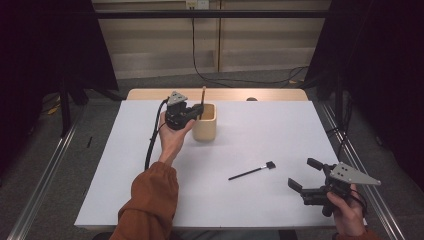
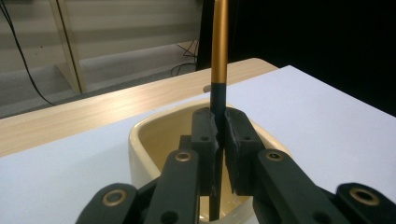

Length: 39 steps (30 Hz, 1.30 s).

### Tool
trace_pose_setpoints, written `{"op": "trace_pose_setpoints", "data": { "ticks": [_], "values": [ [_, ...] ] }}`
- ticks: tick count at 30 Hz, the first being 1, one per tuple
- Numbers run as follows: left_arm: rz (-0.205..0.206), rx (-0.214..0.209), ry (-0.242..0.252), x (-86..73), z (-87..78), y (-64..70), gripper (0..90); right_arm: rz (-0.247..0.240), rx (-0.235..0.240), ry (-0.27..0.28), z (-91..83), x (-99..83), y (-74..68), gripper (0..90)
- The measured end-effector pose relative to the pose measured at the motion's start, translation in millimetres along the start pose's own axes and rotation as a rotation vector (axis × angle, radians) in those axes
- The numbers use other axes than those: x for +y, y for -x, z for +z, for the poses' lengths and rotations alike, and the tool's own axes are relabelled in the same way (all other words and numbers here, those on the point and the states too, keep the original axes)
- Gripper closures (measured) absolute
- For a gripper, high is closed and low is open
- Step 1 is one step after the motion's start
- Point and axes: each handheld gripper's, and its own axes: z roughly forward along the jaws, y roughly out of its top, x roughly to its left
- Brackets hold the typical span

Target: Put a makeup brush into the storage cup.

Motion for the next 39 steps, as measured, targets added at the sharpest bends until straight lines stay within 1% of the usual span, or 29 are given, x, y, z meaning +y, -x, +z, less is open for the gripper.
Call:
{"op": "trace_pose_setpoints", "data": {
  "ticks": [2, 4, 5, 8, 9, 11, 12, 13, 14, 15, 16, 18, 19, 20, 21, 23, 24, 25, 27, 28, 29, 30, 31, 32, 34, 35, 37, 38, 39],
  "values": [
    [0.02, 0.001, -0.004, -0.4, -1.1, 3.2, 82.8, -0.002, 0.001, 0.001, 0.0, 0.0, 0.0, 0.0],
    [0.023, 0.0, -0.004, -0.9, -1.2, 3.4, 82.6, 0.0, 0.0, -0.001, 0.2, -0.1, -0.1, 0.0],
    [0.022, 0.001, -0.003, -1.2, -1.2, 3.4, 82.6, 0.0, 0.0, -0.001, 0.2, -0.1, -0.1, 0.0],
    [-0.003, -0.01, -0.009, -2.4, -1.6, 2.7, 79.4, -0.002, 0.001, 0.001, -0.1, 0.1, -0.5, 0.0],
    [-0.006, -0.01, -0.008, -2.6, -2.4, 3.0, 76.1, 0.0, 0.0, 0.0, -0.3, 0.0, -0.2, 0.0],
    [0.002, 0.002, -0.012, -2.0, -3.8, 3.3, 74.3, 0.0, 0.0, 0.0, -0.2, -0.1, 0.0, 0.0],
    [0.002, 0.003, -0.01, -1.8, -4.2, 3.1, 70.0, 0.0, 0.003, -0.002, 0.2, -0.1, -0.1, 0.0],
    [-0.002, 0.006, -0.01, -1.6, -4.6, 3.1, 70.0, 0.0, 0.003, -0.002, 0.2, -0.1, -0.1, 0.0],
    [-0.014, 0.004, -0.006, -1.3, -5.0, 2.7, 66.5, -0.001, 0.003, 0.001, 0.3, -0.1, -0.5, 0.0],
    [-0.014, 0.004, -0.006, -1.3, -5.0, 2.7, 63.5, -0.001, 0.003, 0.001, 0.3, -0.1, -0.5, 0.0],
    [-0.012, 0.006, -0.007, -1.1, -5.4, 2.6, 63.5, -0.002, 0.004, 0.0, 0.2, 0.0, -0.5, 0.0],
    [-0.012, 0.006, -0.005, -0.5, -5.8, 2.7, 55.9, 0.0, 0.002, -0.002, 0.2, -0.1, -0.3, 0.0],
    [-0.018, 0.002, -0.008, 0.1, -6.2, 3.4, 43.5, 0.002, 0.003, 0.0, 0.1, -0.1, -0.3, 0.0],
    [-0.018, 0.002, -0.008, 0.1, -6.2, 3.4, 39.2, 0.002, 0.003, 0.0, 0.1, -0.1, -0.3, 0.0],
    [-0.02, 0.005, -0.014, 0.5, -6.2, 5.3, 39.2, 0.002, 0.003, -0.001, 0.2, -0.1, -0.4, 0.0],
    [0.004, 0.02, -0.018, 1.5, -8.2, 9.0, 29.6, 0.002, 0.004, -0.002, 0.2, -0.1, -0.3, 0.0],
    [0.01, 0.02, -0.017, 2.4, -9.1, 10.3, 22.1, 0.007, 0.002, -0.001, 0.4, -0.1, -0.1, 0.0],
    [0.005, 0.021, -0.012, 3.0, -9.7, 11.2, 22.1, 0.007, 0.002, -0.001, 0.4, -0.1, -0.1, 0.0],
    [0.006, 0.02, 0.002, 4.9, -11.9, 12.0, 11.4, 0.003, 0.004, 0.0, 0.2, 0.0, -0.2, 0.0],
    [0.005, 0.016, 0.006, 5.5, -12.9, 12.1, 11.4, 0.003, 0.004, 0.0, 0.2, 0.0, -0.2, 0.0],
    [-0.001, 0.011, 0.016, 6.4, -15.1, 11.2, 5.8, 0.003, 0.003, 0.0, 0.2, -0.1, -0.4, 0.0],
    [-0.001, 0.011, 0.016, 6.4, -15.1, 11.2, 3.9, 0.003, 0.003, 0.0, 0.2, -0.1, -0.4, 0.0],
    [0.011, -0.005, 0.014, 6.4, -16.1, 10.4, 3.9, 0.002, 0.002, -0.002, 0.2, -0.1, -0.2, 0.0],
    [0.007, -0.017, 0.017, 6.5, -17.0, 10.2, 2.6, 0.002, 0.003, -0.003, 0.2, -0.1, -0.2, 0.0],
    [0.016, -0.009, 0.02, 6.4, -18.8, 10.7, 3.0, 0.006, 0.0, -0.002, 0.4, -0.1, -0.3, 0.0],
    [0.015, -0.013, 0.024, 6.4, -19.7, 10.7, 3.1, 0.004, 0.0, -0.003, 0.4, -0.1, -0.1, 0.0],
    [0.034, -0.033, 0.024, 5.6, -22.0, 10.9, 2.9, 0.002, 0.0, -0.003, 0.6, -0.2, -0.1, 0.0],
    [0.043, -0.032, 0.022, 5.0, -22.6, 11.8, 2.9, 0.002, 0.0, -0.003, 0.6, -0.2, -0.1, 0.0],
    [0.053, -0.018, 0.019, 4.2, -23.0, 13.4, 2.8, 0.002, 0.001, -0.003, 0.5, -0.1, -0.2, 0.0]
  ]
}}
